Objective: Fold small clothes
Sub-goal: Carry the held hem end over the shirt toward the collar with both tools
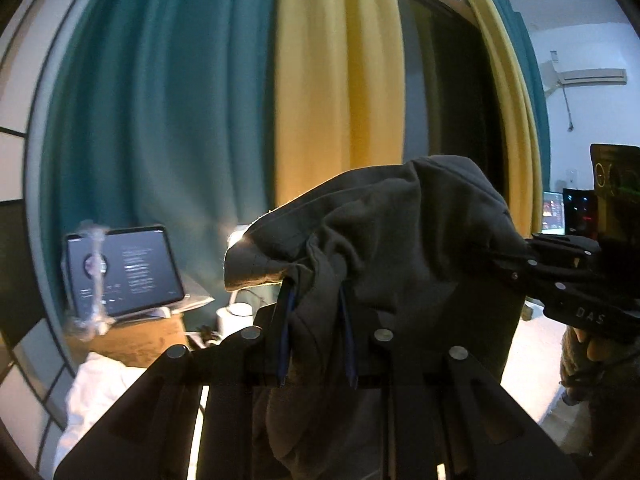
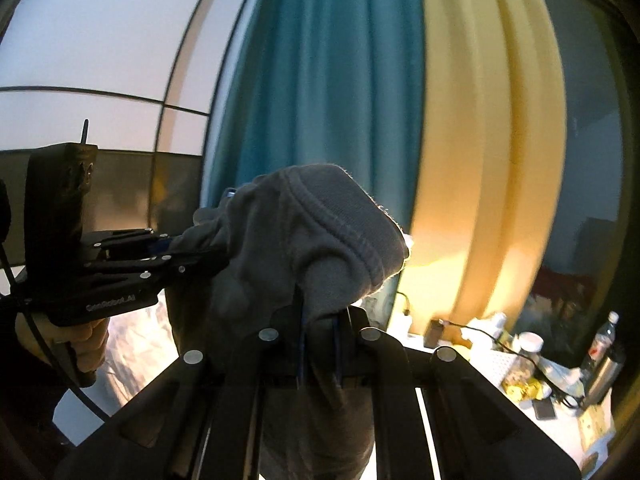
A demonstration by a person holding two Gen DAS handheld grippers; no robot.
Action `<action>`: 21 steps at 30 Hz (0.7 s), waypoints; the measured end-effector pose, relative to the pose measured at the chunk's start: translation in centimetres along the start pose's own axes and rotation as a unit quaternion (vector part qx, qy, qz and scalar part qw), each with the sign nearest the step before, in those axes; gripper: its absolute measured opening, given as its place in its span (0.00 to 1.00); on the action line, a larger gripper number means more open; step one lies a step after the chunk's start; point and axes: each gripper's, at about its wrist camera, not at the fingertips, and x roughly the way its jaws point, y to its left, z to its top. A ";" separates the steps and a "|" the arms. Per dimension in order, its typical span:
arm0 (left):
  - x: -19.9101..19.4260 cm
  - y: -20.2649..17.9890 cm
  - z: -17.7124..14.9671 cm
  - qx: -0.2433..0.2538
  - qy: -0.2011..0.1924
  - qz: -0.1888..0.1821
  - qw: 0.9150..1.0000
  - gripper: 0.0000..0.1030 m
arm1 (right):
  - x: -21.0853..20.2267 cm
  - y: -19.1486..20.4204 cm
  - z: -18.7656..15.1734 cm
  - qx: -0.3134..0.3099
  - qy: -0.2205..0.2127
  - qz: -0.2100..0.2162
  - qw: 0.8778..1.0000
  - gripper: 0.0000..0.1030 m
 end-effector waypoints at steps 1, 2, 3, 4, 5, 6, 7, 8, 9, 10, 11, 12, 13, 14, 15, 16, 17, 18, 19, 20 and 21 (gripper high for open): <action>-0.4 0.3 0.1 0.000 -0.002 0.005 1.000 0.19 | 0.1 0.3 0.2 -0.002 -0.002 0.004 1.000 0.11; -0.9 0.8 0.1 0.000 -0.003 0.011 1.000 0.19 | 0.2 0.8 0.5 -0.005 -0.004 0.011 1.000 0.11; -1.2 1.3 0.2 0.001 -0.004 0.017 1.000 0.19 | 0.3 1.2 0.7 -0.007 -0.007 0.017 1.000 0.11; -1.6 1.6 0.2 0.002 -0.005 0.022 1.000 0.19 | 0.3 1.7 1.0 -0.010 -0.010 0.023 1.000 0.11; -2.1 2.0 0.2 0.003 -0.006 0.027 1.000 0.19 | 0.3 2.3 1.2 -0.014 -0.013 0.031 0.999 0.11; -2.7 2.4 0.2 0.005 -0.008 0.034 0.999 0.19 | 0.3 2.7 1.4 -0.015 -0.015 0.037 0.999 0.11; -3.0 2.7 0.2 0.006 -0.008 0.039 0.999 0.19 | 0.4 3.1 1.5 -0.017 -0.016 0.044 0.999 0.11; -3.4 3.1 0.1 0.006 -0.007 0.044 0.999 0.19 | 0.4 3.6 1.6 -0.020 -0.017 0.051 0.998 0.11; -3.7 3.5 0.0 0.005 -0.006 0.050 0.999 0.19 | 0.5 4.0 1.7 -0.021 -0.017 0.057 0.998 0.11; -4.0 3.8 -0.1 0.003 -0.004 0.054 0.999 0.19 | 0.5 4.3 1.7 -0.021 -0.016 0.064 0.998 0.11; -4.2 4.1 -0.3 0.002 -0.002 0.057 0.998 0.19 | 0.7 4.8 1.7 -0.022 -0.015 0.071 0.997 0.11; -4.4 4.4 -0.5 0.000 0.001 0.061 0.998 0.19 | 0.7 5.1 1.7 -0.023 -0.014 0.076 0.997 0.11; -4.5 4.6 -0.6 -0.002 0.004 0.063 0.998 0.19 | 0.8 5.5 1.6 -0.025 -0.011 0.081 0.996 0.11; -4.6 4.7 -0.7 -0.004 0.008 0.064 0.998 0.19 | 0.7 5.8 1.6 -0.026 -0.009 0.084 0.996 0.11; -4.6 4.8 -0.9 -0.006 0.012 0.064 0.998 0.19 | 0.7 6.1 1.6 -0.026 -0.006 0.086 0.996 0.11; -4.6 4.9 -0.9 -0.008 0.016 0.065 0.998 0.19 | 0.8 6.3 1.5 -0.027 -0.002 0.089 0.996 0.11; -4.6 4.9 -1.1 -0.011 0.019 0.065 0.998 0.19 | 0.8 6.5 1.4 -0.028 0.001 0.090 0.996 0.11; -4.5 5.0 -1.1 -0.014 0.021 0.064 0.998 0.19 | 0.8 6.6 1.4 -0.028 0.003 0.090 0.996 0.11; -4.4 5.0 -1.2 -0.016 0.023 0.064 0.998 0.19 | 0.9 6.6 1.3 -0.027 0.005 0.091 0.995 0.11; -4.3 5.0 -1.3 -0.017 0.025 0.063 0.998 0.19 | 1.2 6.5 1.1 -0.025 0.009 0.090 0.996 0.11; -4.1 4.9 -1.3 -0.019 0.026 0.062 0.998 0.19 | 1.2 6.5 1.0 -0.023 0.011 0.089 0.996 0.11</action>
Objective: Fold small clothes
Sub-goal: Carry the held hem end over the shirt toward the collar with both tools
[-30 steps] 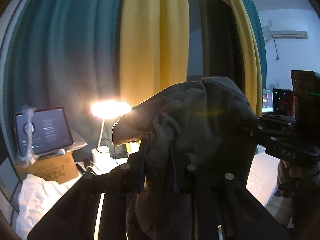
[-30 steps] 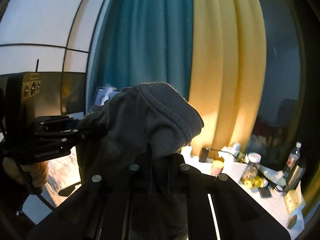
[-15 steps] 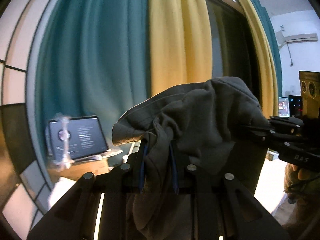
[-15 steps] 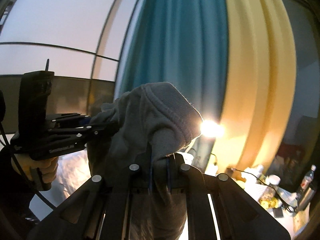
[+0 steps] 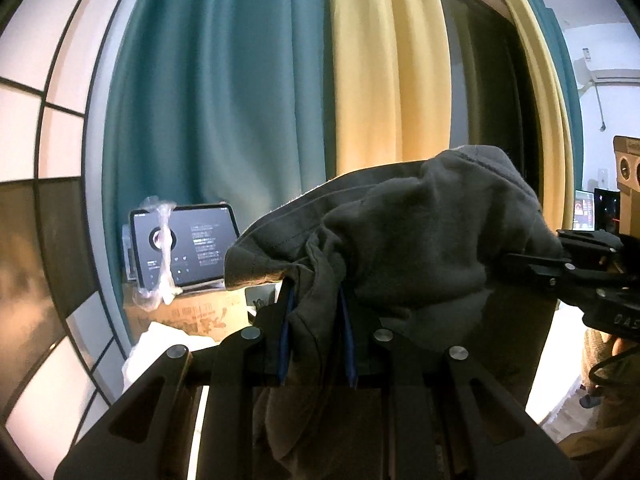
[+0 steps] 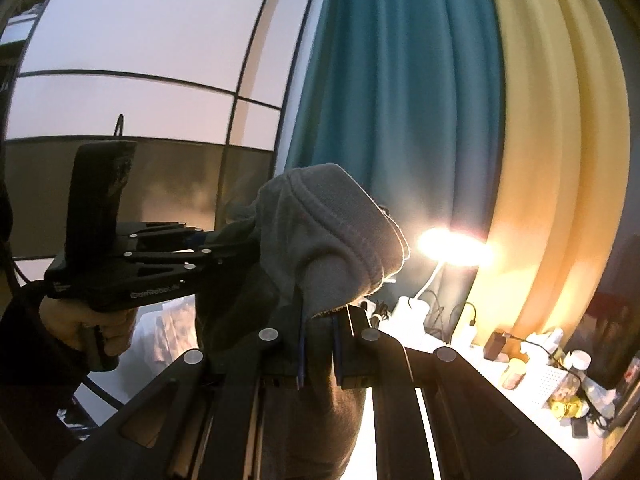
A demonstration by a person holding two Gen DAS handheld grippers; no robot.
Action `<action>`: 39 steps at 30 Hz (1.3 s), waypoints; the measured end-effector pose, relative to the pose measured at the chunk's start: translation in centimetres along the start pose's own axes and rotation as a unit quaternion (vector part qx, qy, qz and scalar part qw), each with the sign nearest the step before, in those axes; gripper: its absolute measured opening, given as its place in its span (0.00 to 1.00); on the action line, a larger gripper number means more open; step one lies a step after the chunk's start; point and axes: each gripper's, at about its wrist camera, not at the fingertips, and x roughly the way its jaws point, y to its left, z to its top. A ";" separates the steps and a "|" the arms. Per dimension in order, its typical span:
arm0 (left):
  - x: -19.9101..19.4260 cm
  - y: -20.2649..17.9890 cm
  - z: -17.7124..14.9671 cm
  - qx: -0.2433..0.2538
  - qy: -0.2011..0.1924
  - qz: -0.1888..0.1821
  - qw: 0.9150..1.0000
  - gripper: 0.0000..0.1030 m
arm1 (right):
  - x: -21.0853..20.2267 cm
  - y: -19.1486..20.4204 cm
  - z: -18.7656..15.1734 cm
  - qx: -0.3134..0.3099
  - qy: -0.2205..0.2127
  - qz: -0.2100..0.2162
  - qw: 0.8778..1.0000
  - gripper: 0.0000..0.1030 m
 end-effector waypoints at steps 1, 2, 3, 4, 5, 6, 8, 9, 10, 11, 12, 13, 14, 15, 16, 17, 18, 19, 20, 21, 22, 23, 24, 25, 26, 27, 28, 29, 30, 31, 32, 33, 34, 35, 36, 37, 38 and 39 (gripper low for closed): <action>0.2 -0.1 0.0 -0.002 0.002 -0.001 1.000 0.19 | 0.2 -0.1 -0.2 0.004 0.002 -0.001 1.000 0.11; 0.5 0.0 -0.2 -0.004 0.006 -0.002 1.000 0.19 | 0.5 -0.3 -0.3 0.007 0.006 -0.003 1.000 0.11; 0.7 -0.1 -0.3 -0.006 0.009 -0.004 1.000 0.19 | 0.7 -0.5 -0.6 0.010 0.010 -0.004 1.000 0.11; 1.0 -0.1 -0.4 -0.009 0.012 -0.007 1.000 0.19 | 1.1 -0.7 -0.8 0.013 0.015 -0.006 1.000 0.11; 1.2 -0.2 -0.6 -0.010 0.015 -0.009 1.000 0.19 | 1.4 -1.1 -1.0 0.016 0.020 -0.009 1.000 0.11; 1.7 -0.2 -0.7 -0.011 0.018 -0.011 1.000 0.19 | 1.7 -1.4 -1.3 0.019 0.024 -0.012 0.999 0.11; 2.3 -0.2 -0.8 -0.015 0.023 -0.014 1.000 0.19 | 2.3 -2.1 -1.6 0.026 0.031 -0.017 0.999 0.11; 2.5 -0.3 -0.9 -0.016 0.026 -0.016 0.999 0.19 | 2.5 -2.4 -1.9 0.030 0.034 -0.019 0.999 0.11; 2.8 -0.3 -0.8 -0.016 0.028 -0.017 0.999 0.19 | 2.6 -2.8 -2.2 0.034 0.036 -0.022 0.999 0.11; 3.0 -0.3 -0.8 -0.016 0.030 -0.018 0.999 0.19 | 3.0 -3.2 -2.3 0.038 0.038 -0.024 0.998 0.11; 3.3 -0.4 -0.9 -0.016 0.034 -0.018 0.999 0.19 | 3.2 -3.4 -2.5 0.041 0.040 -0.025 0.998 0.11; 3.5 -0.4 -0.9 -0.015 0.037 -0.019 0.999 0.19 | 3.3 -3.7 -2.8 0.044 0.043 -0.027 0.998 0.11; 3.7 -0.6 -1.0 -0.015 0.040 -0.019 0.999 0.19 | 3.8 -4.0 -3.0 0.047 0.047 -0.027 0.997 0.11; 4.1 -0.6 -1.0 -0.016 0.044 -0.020 0.999 0.19 | 4.0 -4.2 -3.2 0.049 0.049 -0.028 0.997 0.11; 4.4 -0.6 -1.1 -0.017 0.047 -0.021 0.999 0.19 | 4.3 -4.5 -3.3 0.051 0.052 -0.029 0.997 0.11; 4.6 -0.7 -1.1 -0.018 0.050 -0.021 0.998 0.19 | 4.6 -4.7 -3.5 0.055 0.055 -0.028 0.997 0.11; 5.1 -0.6 -1.1 -0.018 0.053 -0.021 0.998 0.19 | 4.9 -4.9 -3.6 0.056 0.058 -0.028 0.996 0.11; 5.4 -0.6 -1.1 -0.019 0.055 -0.021 0.998 0.19 | 5.2 -5.1 -3.7 0.057 0.061 -0.028 0.996 0.11; 5.7 -0.6 -1.1 -0.019 0.057 -0.021 0.998 0.19 | 5.5 -5.3 -3.7 0.058 0.063 -0.028 0.996 0.11; 5.9 -0.6 -1.2 -0.020 0.059 -0.021 0.998 0.19 | 5.8 -5.6 -3.8 0.059 0.065 -0.029 0.996 0.11; 6.2 -0.6 -1.2 -0.020 0.061 -0.022 0.998 0.19 | 6.1 -5.8 -3.9 0.062 0.067 -0.028 0.995 0.11; 6.5 -0.6 -1.2 -0.020 0.063 -0.022 0.998 0.19 | 6.5 -6.0 -4.0 0.063 0.070 -0.028 0.995 0.11; 7.0 -0.6 -1.3 -0.020 0.066 -0.022 0.997 0.19 | 6.7 -6.2 -4.1 0.065 0.072 -0.029 0.995 0.11; 7.3 -0.5 -1.4 -0.020 0.068 -0.022 0.997 0.19 | 7.1 -6.5 -4.2 0.067 0.075 -0.029 0.995 0.11; 7.6 -0.4 -1.5 -0.021 0.071 -0.023 0.997 0.19 | 7.5 -6.7 -4.4 0.069 0.077 -0.028 0.994 0.11; 8.1 -0.3 -1.6 -0.021 0.075 -0.023 0.997 0.19 | 7.8 -7.0 -4.5 0.071 0.080 -0.029 0.994 0.11; 8.5 -0.2 -1.7 -0.023 0.079 -0.024 0.996 0.19 | 8.2 -7.2 -4.6 0.073 0.083 -0.029 0.993 0.11; 8.9 -0.1 -1.8 -0.023 0.082 -0.025 0.996 0.19 | 8.6 -7.5 -4.8 0.075 0.086 -0.028 0.993 0.11; 9.4 0.1 -2.0 -0.025 0.087 -0.025 0.996 0.19 | 9.1 -7.7 -5.0 0.077 0.089 -0.028 0.993 0.11; 9.8 0.1 -2.1 -0.026 0.090 -0.026 0.995 0.19 | 9.5 -8.0 -5.1 0.080 0.092 -0.028 0.992 0.11; 10.3 0.2 -2.2 -0.027 0.094 -0.026 0.995 0.19 | 10.0 -8.3 -5.3 0.083 0.095 -0.027 0.992 0.11; 10.9 0.4 -2.3 -0.028 0.098 -0.026 0.994 0.19 | 10.5 -8.6 -5.4 0.086 0.098 -0.027 0.991 0.11; 11.3 0.5 -2.4 -0.029 0.101 -0.026 0.994 0.19 | 10.9 -8.8 -5.5 0.088 0.101 -0.026 0.991 0.11; 11.7 0.6 -2.5 -0.030 0.104 -0.027 0.994 0.19 | 11.4 -9.1 -5.7 0.090 0.104 -0.025 0.990 0.11; 12.3 0.7 -2.6 -0.030 0.108 -0.027 0.993 0.19 | 11.9 -9.4 -5.8 0.092 0.107 -0.025 0.990 0.11; 12.7 0.8 -2.7 -0.030 0.111 -0.027 0.993 0.19 | 12.4 -9.7 -5.9 0.094 0.109 -0.024 0.989 0.11; 13.1 0.9 -2.8 -0.030 0.114 -0.028 0.993 0.19 | 12.9 -9.9 -6.1 0.096 0.112 -0.024 0.989 0.11; 13.6 1.1 -2.9 -0.030 0.117 -0.028 0.992 0.19 | 13.3 -10.2 -6.2 0.098 0.114 -0.024 0.988 0.11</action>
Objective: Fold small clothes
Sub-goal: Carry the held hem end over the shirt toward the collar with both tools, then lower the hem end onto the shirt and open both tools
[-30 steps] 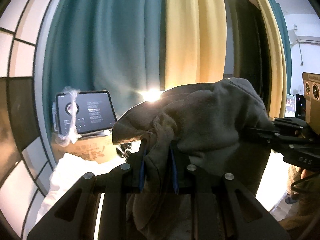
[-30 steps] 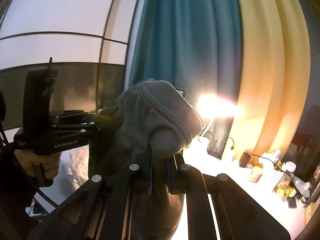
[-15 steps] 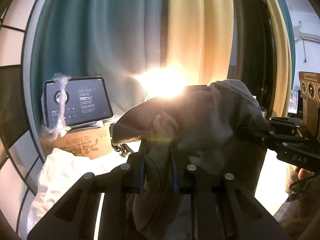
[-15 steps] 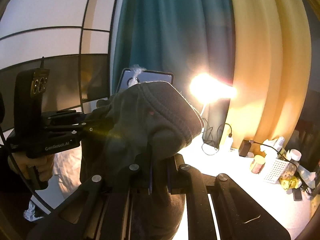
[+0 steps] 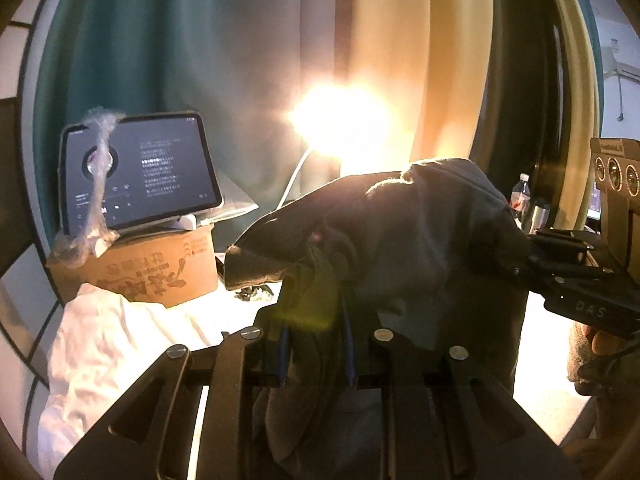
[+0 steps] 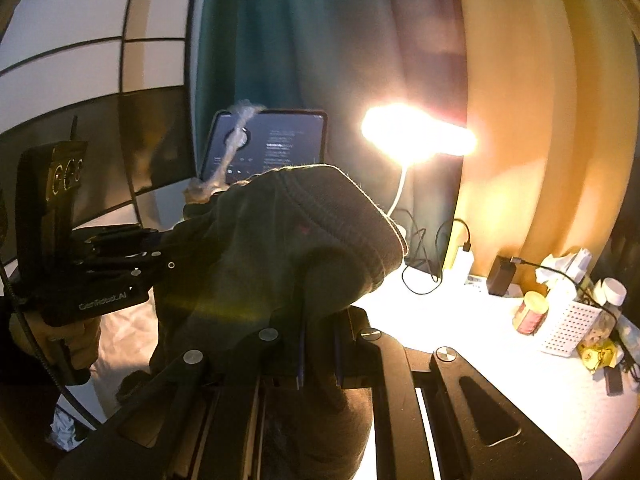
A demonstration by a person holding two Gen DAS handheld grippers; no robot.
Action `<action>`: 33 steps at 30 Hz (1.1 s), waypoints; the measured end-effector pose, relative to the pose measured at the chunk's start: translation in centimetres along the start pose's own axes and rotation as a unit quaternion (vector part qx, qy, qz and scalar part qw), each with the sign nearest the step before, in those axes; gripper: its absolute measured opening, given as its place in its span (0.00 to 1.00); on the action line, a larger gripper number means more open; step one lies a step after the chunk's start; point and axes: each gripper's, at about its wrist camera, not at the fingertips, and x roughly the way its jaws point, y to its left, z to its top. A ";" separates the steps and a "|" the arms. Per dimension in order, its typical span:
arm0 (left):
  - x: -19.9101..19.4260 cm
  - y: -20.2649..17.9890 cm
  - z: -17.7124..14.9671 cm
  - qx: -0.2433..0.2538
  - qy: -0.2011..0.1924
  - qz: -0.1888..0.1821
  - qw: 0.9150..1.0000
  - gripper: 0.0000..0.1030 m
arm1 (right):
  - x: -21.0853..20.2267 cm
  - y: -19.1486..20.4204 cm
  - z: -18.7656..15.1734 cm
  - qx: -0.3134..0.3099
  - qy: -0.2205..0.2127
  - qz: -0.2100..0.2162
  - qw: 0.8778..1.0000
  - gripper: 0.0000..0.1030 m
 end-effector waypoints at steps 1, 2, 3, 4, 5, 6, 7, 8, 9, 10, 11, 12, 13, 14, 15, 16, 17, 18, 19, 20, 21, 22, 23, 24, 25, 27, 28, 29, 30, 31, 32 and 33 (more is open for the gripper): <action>0.5 0.2 0.0 0.000 0.003 -0.001 1.000 0.19 | 0.5 -0.3 0.0 0.002 0.003 0.000 1.000 0.11; 0.9 0.3 -0.1 0.000 0.007 -0.001 1.000 0.19 | 1.1 -0.6 0.0 0.005 0.007 0.000 1.000 0.11; 1.5 0.5 -0.1 0.000 0.012 -0.003 1.000 0.19 | 1.6 -0.8 -0.1 0.007 0.010 0.000 1.000 0.11; 2.0 0.8 -0.2 0.000 0.016 -0.003 1.000 0.19 | 2.2 -1.1 -0.1 0.010 0.014 0.000 1.000 0.11; 2.5 1.0 -0.3 0.000 0.020 -0.004 1.000 0.19 | 2.9 -1.5 -0.2 0.013 0.019 -0.001 1.000 0.11; 3.2 1.3 -0.5 -0.001 0.026 -0.005 1.000 0.19 | 3.4 -1.7 -0.3 0.015 0.023 -0.001 1.000 0.11; 3.7 1.5 -0.6 -0.002 0.031 -0.006 1.000 0.19 | 4.0 -1.9 -0.4 0.018 0.027 0.000 0.999 0.11; 4.1 1.6 -0.8 -0.002 0.036 -0.006 0.999 0.19 | 4.7 -2.2 -0.6 0.020 0.032 0.000 0.999 0.11; 4.7 1.8 -0.9 -0.001 0.042 -0.008 0.999 0.19 | 5.2 -2.4 -0.7 0.022 0.036 0.001 0.999 0.11; 5.1 1.9 -1.0 -0.001 0.046 -0.008 0.999 0.19 | 5.8 -2.7 -0.9 0.023 0.040 0.000 0.999 0.11; 5.6 2.1 -1.2 -0.001 0.050 -0.009 0.999 0.19 | 6.6 -3.0 -1.1 0.025 0.044 0.000 0.999 0.11; 6.1 2.3 -1.3 -0.002 0.055 -0.010 0.998 0.19 | 7.3 -3.4 -1.3 0.029 0.049 -0.001 0.998 0.11; 6.6 2.4 -1.4 -0.003 0.059 -0.010 0.998 0.19 | 7.9 -3.7 -1.6 0.035 0.054 0.001 0.998 0.11; 7.0 2.6 -1.6 -0.004 0.064 -0.010 0.998 0.19 | 8.6 -4.0 -1.8 0.041 0.051 0.004 0.998 0.11; 7.5 2.8 -1.7 -0.005 0.067 -0.010 0.998 0.19 | 9.2 -4.1 -2.0 0.044 0.056 0.005 0.997 0.11; 7.9 3.0 -1.8 -0.006 0.071 -0.009 0.997 0.19 | 9.7 -4.2 -2.1 0.046 0.059 0.007 0.997 0.11; 8.3 3.2 -1.9 -0.006 0.074 -0.008 0.997 0.19 | 10.2 -4.4 -2.3 0.047 0.063 0.008 0.997 0.11; 8.7 3.5 -2.1 -0.008 0.079 -0.007 0.997 0.19 | 10.7 -4.3 -2.4 0.047 0.066 0.010 0.997 0.11; 9.1 3.7 -2.2 -0.008 0.083 -0.007 0.997 0.19 | 11.2 -4.4 -2.5 0.048 0.067 0.011 0.997 0.11; 9.4 3.8 -2.3 -0.008 0.087 -0.006 0.996 0.19 | 11.7 -4.5 -2.6 0.047 0.069 0.012 0.996 0.11; 9.8 4.1 -2.5 -0.009 0.090 -0.005 0.996 0.19 | 12.3 -4.6 -2.7 0.048 0.072 0.013 0.996 0.11; 10.2 4.3 -2.6 -0.011 0.094 -0.004 0.996 0.19 | 12.8 -4.8 -2.8 0.050 0.076 0.014 0.996 0.11; 10.5 4.6 -2.7 -0.012 0.097 -0.002 0.995 0.19 | 13.3 -4.9 -3.0 0.052 0.079 0.015 0.995 0.11; 11.0 4.9 -2.8 -0.014 0.101 -0.001 0.995 0.19 | 13.8 -5.0 -3.0 0.053 0.083 0.016 0.995 0.11; 11.2 5.0 -3.0 -0.016 0.104 0.000 0.994 0.19 | 14.3 -5.1 -3.2 0.054 0.086 0.017 0.995 0.11; 12.1 5.4 -3.2 -0.019 0.112 0.002 0.994 0.19 | 15.1 -5.5 -3.5 0.056 0.091 0.018 0.994 0.11; 12.4 5.5 -3.3 -0.021 0.116 0.003 0.993 0.19 | 15.5 -5.5 -3.7 0.057 0.094 0.018 0.994 0.11; 12.7 5.6 -3.4 -0.022 0.119 0.004 0.993 0.19 | 15.9 -5.6 -3.9 0.059 0.097 0.019 0.993 0.11; 13.1 5.8 -3.6 -0.023 0.123 0.005 0.992 0.19 | 16.3 -5.8 -4.0 0.061 0.100 0.019 0.993 0.11; 13.4 5.9 -3.7 -0.024 0.127 0.007 0.992 0.19 | 16.7 -5.9 -4.2 0.063 0.103 0.020 0.993 0.11; 13.7 6.1 -3.9 -0.025 0.130 0.008 0.991 0.19 | 17.0 -6.0 -4.3 0.064 0.106 0.020 0.992 0.11; 14.0 6.3 -4.0 -0.027 0.134 0.010 0.991 0.19 | 17.3 -6.1 -4.4 0.066 0.108 0.021 0.992 0.11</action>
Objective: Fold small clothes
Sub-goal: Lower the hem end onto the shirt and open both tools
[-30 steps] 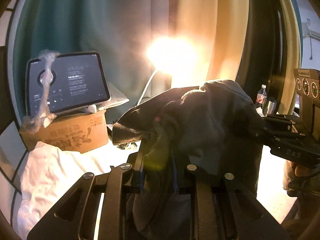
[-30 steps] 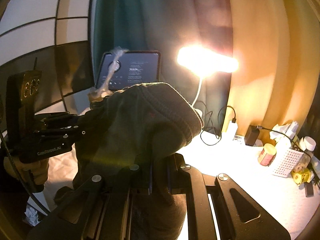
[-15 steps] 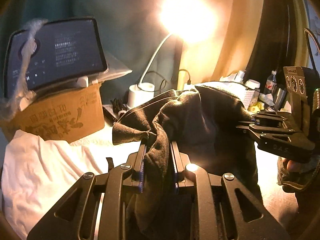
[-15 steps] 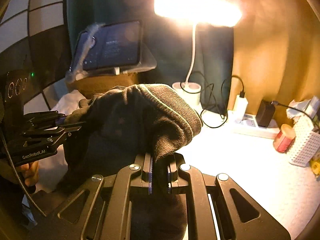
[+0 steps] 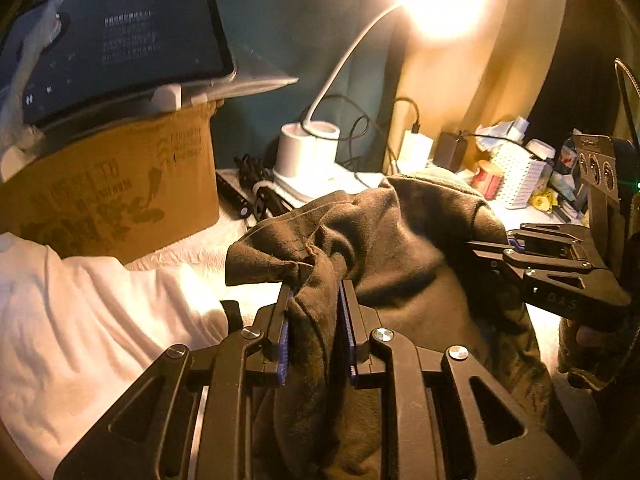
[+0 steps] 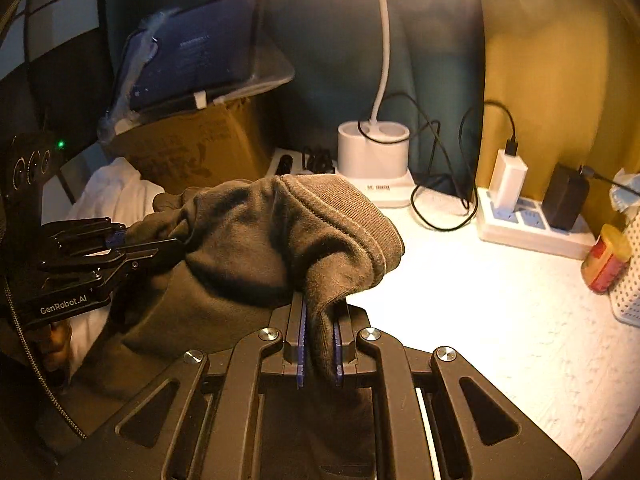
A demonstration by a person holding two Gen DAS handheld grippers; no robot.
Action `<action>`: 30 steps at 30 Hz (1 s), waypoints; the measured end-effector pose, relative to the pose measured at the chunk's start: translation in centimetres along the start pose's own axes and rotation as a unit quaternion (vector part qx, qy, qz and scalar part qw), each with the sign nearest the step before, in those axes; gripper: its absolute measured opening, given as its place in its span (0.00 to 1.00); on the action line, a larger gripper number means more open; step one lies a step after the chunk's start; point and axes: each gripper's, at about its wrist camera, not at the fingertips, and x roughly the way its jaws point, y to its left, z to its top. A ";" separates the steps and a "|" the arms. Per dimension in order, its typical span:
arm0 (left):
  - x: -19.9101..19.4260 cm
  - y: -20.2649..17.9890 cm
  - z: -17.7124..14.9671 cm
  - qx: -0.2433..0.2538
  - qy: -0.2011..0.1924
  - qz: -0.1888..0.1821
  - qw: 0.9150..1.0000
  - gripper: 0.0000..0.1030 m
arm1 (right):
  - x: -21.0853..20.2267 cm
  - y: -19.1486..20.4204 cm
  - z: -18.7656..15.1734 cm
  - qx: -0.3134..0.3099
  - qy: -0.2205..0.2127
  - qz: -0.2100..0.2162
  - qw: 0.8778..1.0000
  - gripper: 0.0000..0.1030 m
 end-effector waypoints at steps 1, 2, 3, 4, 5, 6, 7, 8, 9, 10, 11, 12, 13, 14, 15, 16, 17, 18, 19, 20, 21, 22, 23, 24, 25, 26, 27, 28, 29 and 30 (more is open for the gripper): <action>0.3 0.2 0.0 -0.003 0.003 0.002 1.000 0.19 | 0.3 -0.1 -0.1 0.001 0.003 0.000 1.000 0.11; 0.5 0.4 0.0 -0.005 0.005 0.007 1.000 0.19 | 0.7 -0.3 -0.2 0.003 0.008 -0.001 1.000 0.11; 0.8 0.6 0.0 -0.008 0.008 0.013 1.000 0.19 | 1.0 -0.5 -0.3 0.004 0.011 -0.001 1.000 0.11; 1.1 0.9 0.0 -0.012 0.012 0.016 1.000 0.19 | 1.4 -0.7 -0.5 0.007 0.014 -0.002 1.000 0.11; 1.4 1.3 0.0 -0.019 0.017 0.017 1.000 0.18 | 1.8 -0.9 -0.6 0.011 0.019 -0.002 1.000 0.11; 1.6 1.6 0.0 -0.025 0.021 0.018 0.999 0.18 | 2.1 -1.1 -0.7 0.014 0.023 -0.003 1.000 0.11; 1.8 1.9 0.0 -0.031 0.024 0.017 0.999 0.18 | 2.6 -1.3 -0.8 0.018 0.027 -0.006 0.999 0.11; 2.1 2.1 0.0 -0.037 0.028 0.016 0.999 0.18 | 3.0 -1.6 -1.0 0.023 0.033 -0.007 0.999 0.11; 2.3 2.2 0.1 -0.041 0.032 0.016 0.999 0.18 | 3.4 -1.8 -1.1 0.026 0.037 -0.008 0.999 0.11; 2.6 2.3 0.1 -0.043 0.036 0.017 0.998 0.18 | 3.6 -1.9 -1.1 0.027 0.040 -0.010 0.999 0.11; 2.8 2.4 0.0 -0.046 0.041 0.016 0.998 0.18 | 3.9 -2.1 -1.2 0.029 0.041 -0.014 0.999 0.11; 3.1 2.5 0.0 -0.049 0.048 0.016 0.998 0.18 | 4.1 -2.3 -1.3 0.033 0.043 -0.015 0.998 0.11; 3.4 2.5 -0.1 -0.051 0.053 0.017 0.997 0.18 | 4.3 -2.5 -1.3 0.036 0.031 -0.013 0.999 0.14; 3.6 2.6 -0.1 -0.053 0.057 0.016 0.997 0.18 | 4.6 -2.7 -1.3 0.039 0.035 -0.016 0.998 0.16; 3.7 2.6 -0.1 -0.055 0.059 0.016 0.997 0.18 | 4.6 -2.9 -1.5 0.040 0.036 -0.024 0.998 0.20; 3.8 2.7 -0.1 -0.057 0.062 0.016 0.996 0.18 | 4.7 -3.1 -1.5 0.041 0.034 -0.030 0.998 0.26; 3.8 2.8 -0.2 -0.060 0.063 0.018 0.996 0.19 | 4.7 -3.4 -1.6 0.046 0.033 -0.035 0.998 0.27; 3.9 2.9 -0.1 -0.062 0.064 0.018 0.996 0.19 | 4.6 -3.7 -1.7 0.051 0.032 -0.038 0.997 0.27; 3.9 2.9 -0.1 -0.064 0.064 0.018 0.996 0.19 | 4.6 -4.0 -1.8 0.056 0.032 -0.042 0.997 0.27; 3.9 3.0 -0.1 -0.066 0.064 0.018 0.996 0.19 | 4.6 -4.5 -1.8 0.064 0.031 -0.046 0.996 0.27; 3.8 3.0 -0.2 -0.067 0.063 0.018 0.996 0.19 | 4.7 -4.9 -1.8 0.070 0.031 -0.050 0.996 0.27; 3.8 3.1 -0.1 -0.068 0.063 0.019 0.996 0.19 | 4.6 -5.2 -1.8 0.075 0.032 -0.055 0.995 0.27; 3.7 3.1 -0.1 -0.070 0.063 0.019 0.995 0.19 | 4.6 -5.6 -1.9 0.080 0.032 -0.062 0.994 0.27; 3.6 3.1 -0.1 -0.070 0.063 0.020 0.995 0.19 | 4.4 -5.8 -1.8 0.082 0.031 -0.067 0.994 0.28; 3.5 3.1 -0.1 -0.070 0.061 0.020 0.995 0.19 | 4.3 -6.0 -1.8 0.082 0.029 -0.073 0.994 0.30; 3.2 3.0 0.0 -0.070 0.059 0.020 0.996 0.19 | 4.0 -6.1 -1.8 0.082 0.025 -0.082 0.993 0.31; 2.9 3.0 0.0 -0.069 0.056 0.020 0.996 0.20 | 3.9 -6.2 -1.8 0.081 0.023 -0.087 0.993 0.33; 2.7 2.9 0.0 -0.068 0.054 0.019 0.996 0.19 | 3.6 -6.4 -1.9 0.082 0.020 -0.091 0.992 0.34; 2.5 2.8 0.1 -0.065 0.053 0.018 0.996 0.20 | 3.4 -6.5 -1.9 0.082 0.018 -0.092 0.992 0.34; 2.2 2.6 0.1 -0.062 0.052 0.017 0.997 0.20 | 3.2 -6.5 -1.9 0.083 0.018 -0.091 0.992 0.34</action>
